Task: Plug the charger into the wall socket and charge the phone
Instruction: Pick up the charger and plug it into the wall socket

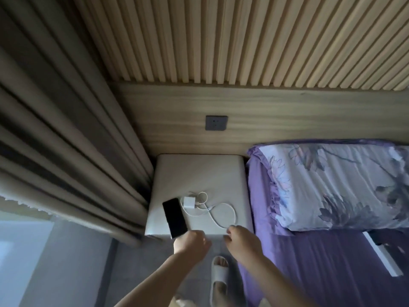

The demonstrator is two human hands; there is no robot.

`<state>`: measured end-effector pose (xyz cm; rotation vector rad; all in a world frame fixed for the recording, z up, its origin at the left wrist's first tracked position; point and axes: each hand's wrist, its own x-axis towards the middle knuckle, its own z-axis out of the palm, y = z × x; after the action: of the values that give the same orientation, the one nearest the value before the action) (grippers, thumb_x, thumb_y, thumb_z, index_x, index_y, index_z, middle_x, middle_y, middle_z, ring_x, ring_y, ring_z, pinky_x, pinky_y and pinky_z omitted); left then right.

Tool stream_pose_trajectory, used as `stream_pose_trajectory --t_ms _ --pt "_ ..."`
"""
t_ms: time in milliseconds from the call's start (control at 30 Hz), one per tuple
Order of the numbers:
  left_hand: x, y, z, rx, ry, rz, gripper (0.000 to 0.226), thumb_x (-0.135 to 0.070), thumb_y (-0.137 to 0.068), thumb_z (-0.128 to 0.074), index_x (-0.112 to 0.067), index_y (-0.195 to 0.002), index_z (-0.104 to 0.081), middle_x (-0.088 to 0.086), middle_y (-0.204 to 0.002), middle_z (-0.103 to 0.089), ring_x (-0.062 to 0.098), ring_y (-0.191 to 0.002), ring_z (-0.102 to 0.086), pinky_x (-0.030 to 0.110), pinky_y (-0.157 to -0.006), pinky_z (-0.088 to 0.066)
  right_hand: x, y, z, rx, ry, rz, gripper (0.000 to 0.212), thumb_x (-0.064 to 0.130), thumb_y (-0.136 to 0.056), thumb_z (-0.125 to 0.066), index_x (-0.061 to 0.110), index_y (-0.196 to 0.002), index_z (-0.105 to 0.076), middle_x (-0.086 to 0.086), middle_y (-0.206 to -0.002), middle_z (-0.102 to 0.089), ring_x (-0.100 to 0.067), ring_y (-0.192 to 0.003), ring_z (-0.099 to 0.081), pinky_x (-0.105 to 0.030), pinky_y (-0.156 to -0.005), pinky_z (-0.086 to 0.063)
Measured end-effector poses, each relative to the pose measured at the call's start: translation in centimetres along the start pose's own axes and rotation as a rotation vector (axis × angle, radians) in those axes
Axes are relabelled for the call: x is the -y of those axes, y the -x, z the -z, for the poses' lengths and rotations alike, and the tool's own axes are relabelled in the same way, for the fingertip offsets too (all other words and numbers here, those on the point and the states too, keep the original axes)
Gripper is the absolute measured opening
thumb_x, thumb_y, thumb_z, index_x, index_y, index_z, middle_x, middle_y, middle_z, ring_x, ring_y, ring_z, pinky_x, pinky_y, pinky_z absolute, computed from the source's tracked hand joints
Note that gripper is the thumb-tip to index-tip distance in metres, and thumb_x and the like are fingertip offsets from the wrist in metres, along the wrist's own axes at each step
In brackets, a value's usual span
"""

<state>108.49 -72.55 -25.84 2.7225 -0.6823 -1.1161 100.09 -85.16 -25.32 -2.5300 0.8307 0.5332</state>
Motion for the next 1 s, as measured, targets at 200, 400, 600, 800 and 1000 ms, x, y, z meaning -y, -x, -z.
stream_pose_trajectory --t_ms 200,400,600,800,1000 --pt "-2.0 -4.4 1.5 -0.035 0.116 0.078 0.035 -0.048 -0.086 -0.047 -0.027 -0.107 -0.066 -0.004 -0.109 -0.071 0.020 -0.098 -0.065 0.025 -0.069 -0.042 -1.1 -7.1 1.7 0.053 0.043 0.063 0.026 0.035 -0.090 -0.044 0.013 -0.095 -0.057 -0.005 -0.104 -0.067 -0.028 -0.098 -0.062 -0.029 -0.073 -0.045" --pt "-1.0 -9.2 2.4 -0.018 0.138 0.118 0.037 -0.047 -0.088 -0.045 -0.027 -0.110 -0.066 -0.003 -0.111 -0.071 0.021 -0.099 -0.065 0.027 -0.076 -0.049 0.1 -13.0 1.7 0.107 0.009 0.096 0.030 0.037 -0.090 -0.046 0.018 -0.110 -0.058 -0.002 -0.117 -0.065 -0.025 -0.109 -0.060 -0.030 -0.084 -0.048" --pt "2.2 -16.2 3.1 -0.028 0.109 0.133 0.036 -0.045 -0.091 -0.043 -0.028 -0.117 -0.062 -0.001 -0.116 -0.068 0.021 -0.105 -0.062 0.030 -0.079 -0.051 1.9 -18.8 -1.0 0.139 0.017 0.118 0.032 0.033 -0.090 -0.047 0.018 -0.118 -0.053 -0.005 -0.118 -0.062 -0.027 -0.111 -0.058 -0.035 -0.087 -0.048" --pt "5.5 -22.3 1.0 -0.035 0.024 0.062 0.041 -0.036 -0.090 -0.057 -0.026 -0.129 -0.053 0.001 -0.130 -0.057 0.020 -0.120 -0.051 0.036 -0.092 -0.051 3.6 -23.0 -6.3 0.246 0.041 0.143 0.035 0.027 -0.092 -0.049 0.016 -0.124 -0.049 -0.008 -0.119 -0.063 -0.027 -0.111 -0.056 -0.036 -0.088 -0.049" --pt "7.3 -26.3 -2.1 0.010 -0.228 -0.054 0.059 -0.027 -0.086 -0.063 -0.020 -0.137 -0.036 0.005 -0.140 -0.039 0.025 -0.130 -0.033 0.036 -0.102 -0.036 4.3 -25.7 -10.7 0.199 -0.076 0.132 0.036 0.025 -0.086 -0.059 0.022 -0.122 -0.054 -0.003 -0.117 -0.066 -0.023 -0.106 -0.059 -0.032 -0.085 -0.052"
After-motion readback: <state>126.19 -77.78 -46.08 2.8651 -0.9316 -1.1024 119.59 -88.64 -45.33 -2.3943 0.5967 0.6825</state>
